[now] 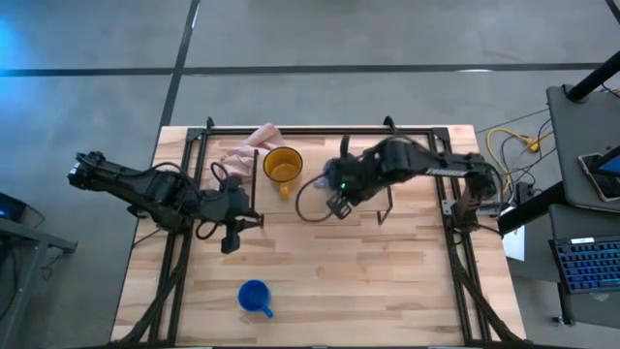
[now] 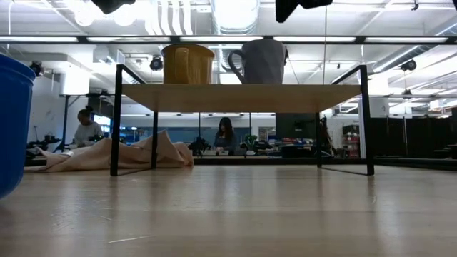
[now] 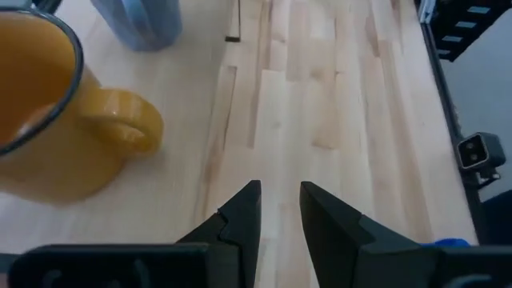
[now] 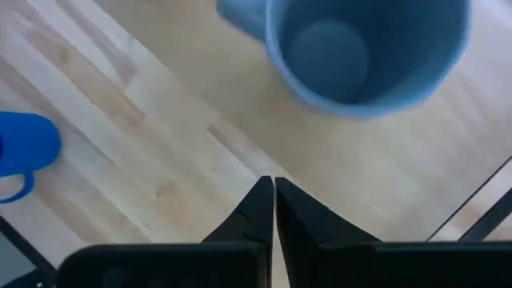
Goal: Stack small to large cups/mugs on shelf
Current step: Put the light blue mug on the shelf
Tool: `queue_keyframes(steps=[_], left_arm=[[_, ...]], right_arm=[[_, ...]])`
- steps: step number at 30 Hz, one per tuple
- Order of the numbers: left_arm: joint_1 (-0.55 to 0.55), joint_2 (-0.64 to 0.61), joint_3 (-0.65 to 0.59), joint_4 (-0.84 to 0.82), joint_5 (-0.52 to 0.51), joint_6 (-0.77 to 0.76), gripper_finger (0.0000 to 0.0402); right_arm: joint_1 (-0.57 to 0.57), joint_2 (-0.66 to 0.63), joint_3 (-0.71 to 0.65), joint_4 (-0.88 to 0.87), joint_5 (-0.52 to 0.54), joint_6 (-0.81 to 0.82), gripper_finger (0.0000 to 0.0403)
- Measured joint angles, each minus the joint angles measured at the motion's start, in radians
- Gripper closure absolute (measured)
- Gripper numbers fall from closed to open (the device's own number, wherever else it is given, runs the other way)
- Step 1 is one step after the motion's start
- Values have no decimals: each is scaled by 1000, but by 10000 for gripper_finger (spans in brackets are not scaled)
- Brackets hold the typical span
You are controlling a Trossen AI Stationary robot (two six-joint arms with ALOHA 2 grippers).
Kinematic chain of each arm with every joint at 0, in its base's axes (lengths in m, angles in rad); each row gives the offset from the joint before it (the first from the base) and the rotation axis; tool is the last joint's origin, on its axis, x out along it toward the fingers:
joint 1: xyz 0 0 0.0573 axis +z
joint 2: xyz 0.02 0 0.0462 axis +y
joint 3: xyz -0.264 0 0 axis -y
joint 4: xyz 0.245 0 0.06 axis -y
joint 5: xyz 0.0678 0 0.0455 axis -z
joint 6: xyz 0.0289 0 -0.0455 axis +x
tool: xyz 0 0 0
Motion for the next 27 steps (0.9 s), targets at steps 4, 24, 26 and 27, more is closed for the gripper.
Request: queue_keyframes(steps=[4, 24, 26, 27], left_arm=[[5, 8, 0, 52, -2, 50, 327], [356, 252, 191, 252, 299, 252, 327], [395, 294, 200, 249, 349, 271, 330], [408, 314, 205, 248, 365, 282, 334]], right_arm=[[19, 0, -47, -2, 5, 67, 394], [136, -181, -214, -27, 240, 402, 394], [134, -215, -272, -24, 238, 427, 394], [135, -233, -303, -26, 237, 443, 394]])
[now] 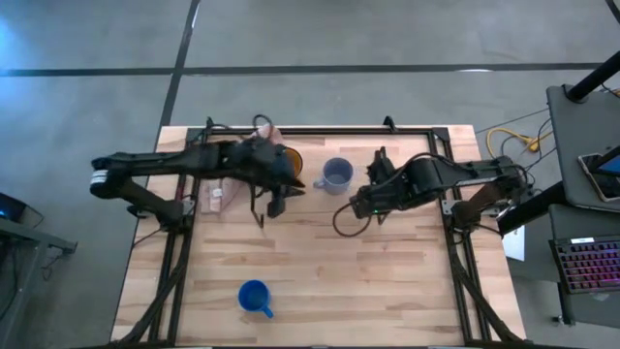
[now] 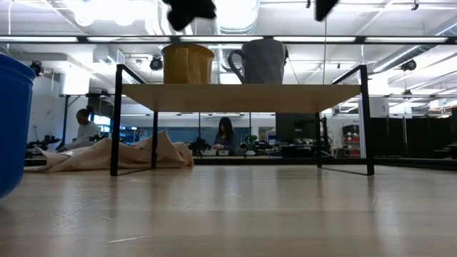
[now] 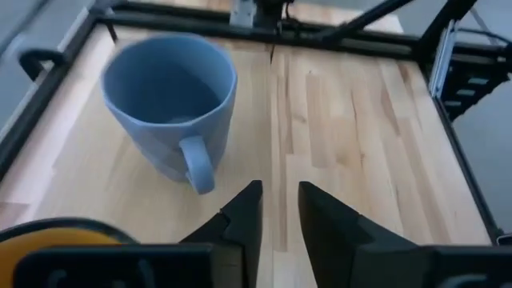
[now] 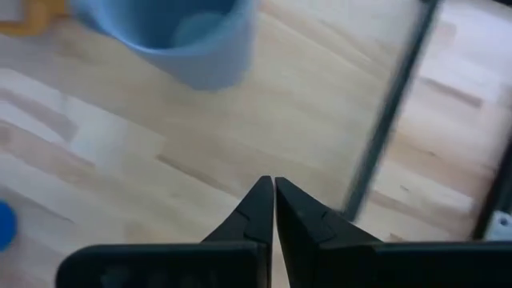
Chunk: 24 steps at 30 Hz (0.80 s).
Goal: Stack small to large cups/mugs on shelf
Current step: Put the light blue mug on the shelf
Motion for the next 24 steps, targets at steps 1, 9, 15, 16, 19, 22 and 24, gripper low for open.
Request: queue_keyframes(steps=[1, 9, 15, 16, 19, 22, 24], left_arm=[[8, 15, 5, 1, 6, 6, 340], [23, 55, 90, 2, 12, 59, 396], [24, 78, 136, -1, -87, 119, 401], [24, 86, 136, -6, -90, 126, 401], [28, 113, 136, -17, -96, 137, 401], [30, 151, 135, -36, -119, 139, 401], [31, 173, 136, -51, -139, 141, 401]], right_arm=[[0, -18, -28, 1, 0, 18, 394], [16, -127, -130, 44, 37, 90, 395], [9, -128, -132, 54, 54, 74, 395], [9, -124, -132, 59, 54, 70, 395], [8, -105, -134, 84, 54, 54, 395], [7, -94, -135, 92, 56, 46, 394], [6, -93, -135, 95, 71, 52, 394]])
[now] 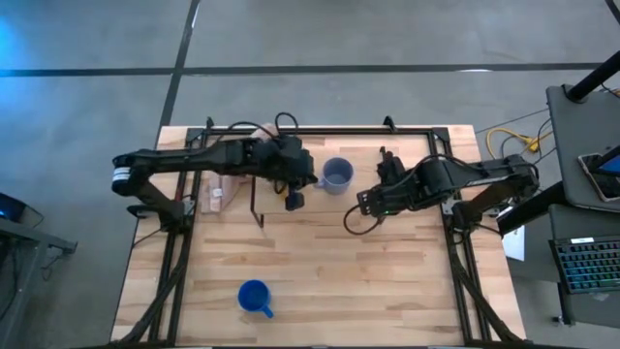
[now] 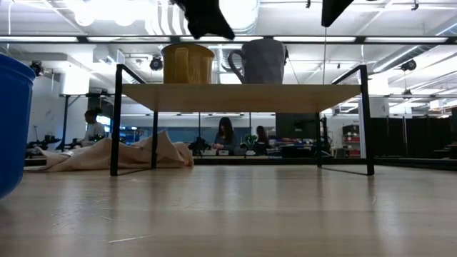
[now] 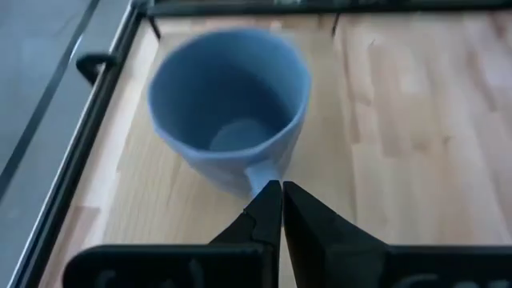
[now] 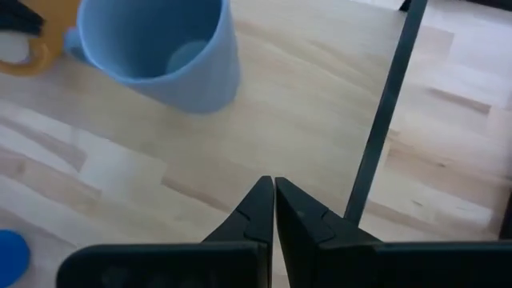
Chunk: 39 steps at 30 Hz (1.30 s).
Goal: Stack small to large cups/mugs on shelf
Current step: Put the light blue mug on the shelf
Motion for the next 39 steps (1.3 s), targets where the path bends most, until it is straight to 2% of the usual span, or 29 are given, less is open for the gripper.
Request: queue_keyframes(steps=[6, 13, 19, 29, 39], left_arm=[[0, 31, 26, -12, -49, 23, 401], [0, 41, 97, -116, -139, 66, 402], [0, 44, 101, -163, -140, 72, 402], [0, 48, 101, -150, -119, 81, 402], [0, 65, 101, -140, -89, 100, 401]], right_arm=[[0, 2, 0, 37, 33, 7, 394], [-21, 2, -32, 148, 36, -43, 394], [-63, 2, -54, 177, 35, -88, 394], [-113, 2, -53, 178, 32, -156, 394], [-160, 2, -53, 187, -30, -227, 394]])
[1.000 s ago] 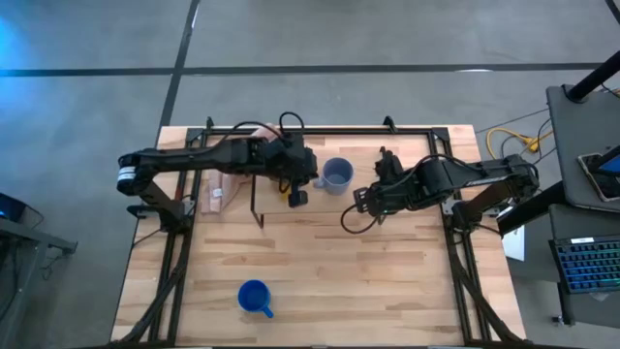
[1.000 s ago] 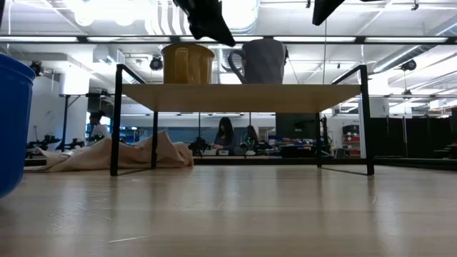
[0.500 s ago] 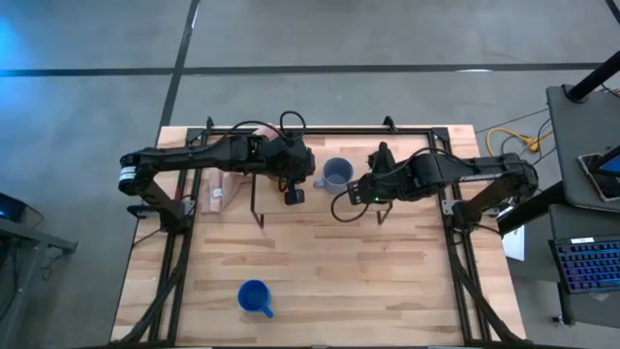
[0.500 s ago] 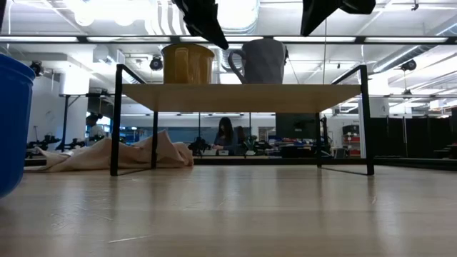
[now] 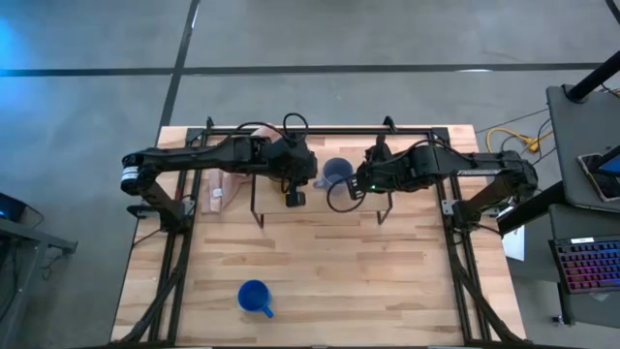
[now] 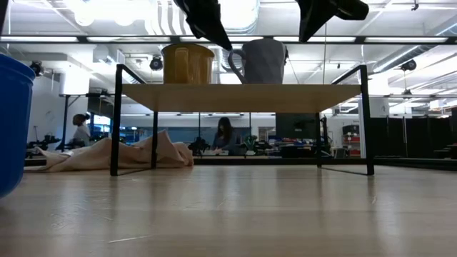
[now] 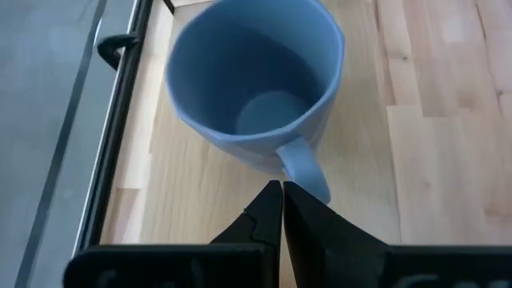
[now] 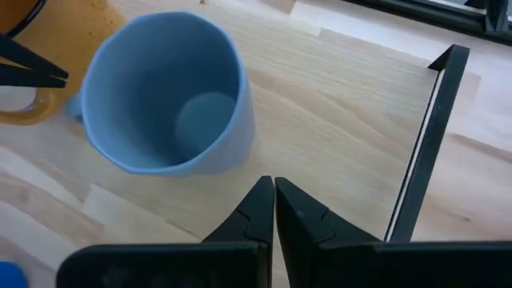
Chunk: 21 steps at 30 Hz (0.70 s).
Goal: Stack small to large cups/mugs on shelf
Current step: Put the light blue mug on the shelf
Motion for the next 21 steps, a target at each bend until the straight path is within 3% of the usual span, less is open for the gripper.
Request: queue_keyframes(steps=[21], left_arm=[[12, 16, 0, 14, 14, 32, 401]], right_arm=[[-28, 1, -5, 24, -72, -81, 394]])
